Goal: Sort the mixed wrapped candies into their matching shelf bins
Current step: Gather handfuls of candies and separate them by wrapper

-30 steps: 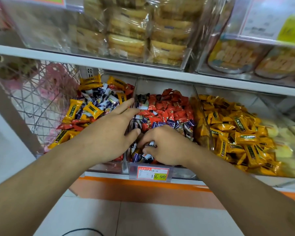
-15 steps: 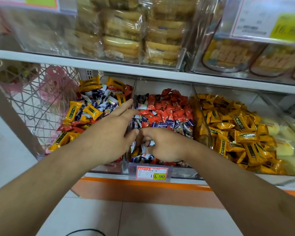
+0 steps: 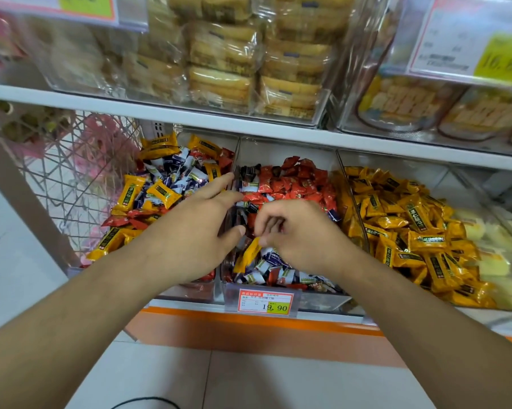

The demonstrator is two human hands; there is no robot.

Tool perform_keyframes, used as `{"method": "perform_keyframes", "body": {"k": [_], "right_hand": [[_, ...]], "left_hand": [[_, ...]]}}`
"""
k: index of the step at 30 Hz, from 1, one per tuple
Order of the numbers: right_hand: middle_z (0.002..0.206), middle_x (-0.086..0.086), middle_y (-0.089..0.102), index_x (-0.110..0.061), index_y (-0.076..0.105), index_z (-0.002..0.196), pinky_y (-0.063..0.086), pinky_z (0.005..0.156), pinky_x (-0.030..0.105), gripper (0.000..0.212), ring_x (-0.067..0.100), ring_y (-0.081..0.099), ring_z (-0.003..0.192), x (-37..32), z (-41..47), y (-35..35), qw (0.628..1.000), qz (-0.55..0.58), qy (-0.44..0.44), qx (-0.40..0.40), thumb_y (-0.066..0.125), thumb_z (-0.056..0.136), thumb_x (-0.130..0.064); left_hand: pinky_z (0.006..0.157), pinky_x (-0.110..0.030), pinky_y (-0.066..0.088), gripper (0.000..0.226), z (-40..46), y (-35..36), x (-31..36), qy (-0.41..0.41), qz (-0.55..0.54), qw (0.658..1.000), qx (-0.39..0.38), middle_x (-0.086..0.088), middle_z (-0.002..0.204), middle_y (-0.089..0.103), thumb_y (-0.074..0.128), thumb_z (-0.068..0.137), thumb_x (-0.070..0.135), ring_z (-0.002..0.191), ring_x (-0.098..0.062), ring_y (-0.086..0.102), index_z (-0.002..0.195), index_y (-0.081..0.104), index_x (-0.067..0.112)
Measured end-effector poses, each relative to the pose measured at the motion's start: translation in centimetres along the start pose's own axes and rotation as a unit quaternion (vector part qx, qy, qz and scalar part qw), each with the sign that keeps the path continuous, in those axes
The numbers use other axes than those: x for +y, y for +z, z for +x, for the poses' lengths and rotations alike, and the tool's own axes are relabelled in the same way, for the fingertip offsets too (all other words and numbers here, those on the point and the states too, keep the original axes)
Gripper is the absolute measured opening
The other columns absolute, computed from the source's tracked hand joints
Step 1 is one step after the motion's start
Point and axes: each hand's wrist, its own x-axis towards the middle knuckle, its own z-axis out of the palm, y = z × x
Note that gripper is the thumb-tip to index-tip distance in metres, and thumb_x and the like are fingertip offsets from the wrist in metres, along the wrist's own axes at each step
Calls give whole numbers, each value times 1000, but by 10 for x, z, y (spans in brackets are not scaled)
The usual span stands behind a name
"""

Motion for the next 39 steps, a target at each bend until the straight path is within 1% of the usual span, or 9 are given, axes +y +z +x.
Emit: {"method": "perform_keyframes", "body": {"k": [5,9,14,17,20,23,28,33,39], "right_hand": [[79,-5,72,-25,73,88,59,76,26,24,8,71,78,-4,-15,-36,987,97,15,129,80,85,-3],[76,-2,70,-23,73,85,60,73,35,19,15,69,72,-5,-33,-44,975,146,41,163,82,86,-6],[101,-12,69,-30,75,108,57,90,31,23,8,66,100,-2,-59,-61,986,37,-46,156,78,91,-14],[117,-14,63,-27,73,120,52,96,31,34,7,61,113,7,-72,-66,976,-106,-117,152,83,88,-25],[109,-11,66,-25,74,116,55,86,40,29,13,63,105,16,-77,-72,964,-163,-127,168,82,88,-31],[108,-8,68,-25,74,113,56,88,42,25,16,63,104,29,-85,-93,952,-194,-79,221,78,91,-36],[132,8,66,-23,65,136,53,101,42,48,32,59,123,68,-88,-128,909,-246,135,308,74,91,-36],[131,-16,66,-36,73,128,38,110,22,35,5,54,129,55,-85,-110,959,-163,23,231,75,93,-34],[121,-18,72,-33,84,99,41,115,31,12,4,49,135,66,-70,-78,983,-125,-38,127,78,90,-27]], "left_hand": [[119,-23,27,54,-2,-8,16,64,-30,996,53,24,155,37,61,93,57,141,4,33,142,53,38],[85,2,36,41,-6,-8,39,55,-140,988,47,34,115,60,65,84,62,104,23,49,121,65,45],[83,-26,56,4,0,4,60,-1,-295,951,97,19,88,74,71,93,36,88,3,69,95,74,36],[72,-27,59,6,0,7,78,-30,-405,912,65,5,81,77,70,95,26,74,-10,73,98,75,24],[84,-41,62,15,-1,12,91,-43,-476,878,16,-3,85,79,69,95,25,80,-19,75,108,70,17],[92,-42,58,13,1,17,90,-10,-429,903,24,8,96,78,64,98,31,94,-8,74,110,68,25],[99,-20,47,24,6,29,77,77,-185,979,30,29,114,64,66,98,32,107,14,57,119,64,43],[114,-8,19,41,27,45,85,192,-57,977,-74,29,154,36,62,100,39,140,9,31,141,56,42],[113,-25,35,40,45,62,82,245,37,959,-135,25,152,38,60,96,55,139,2,35,134,64,41]]}}
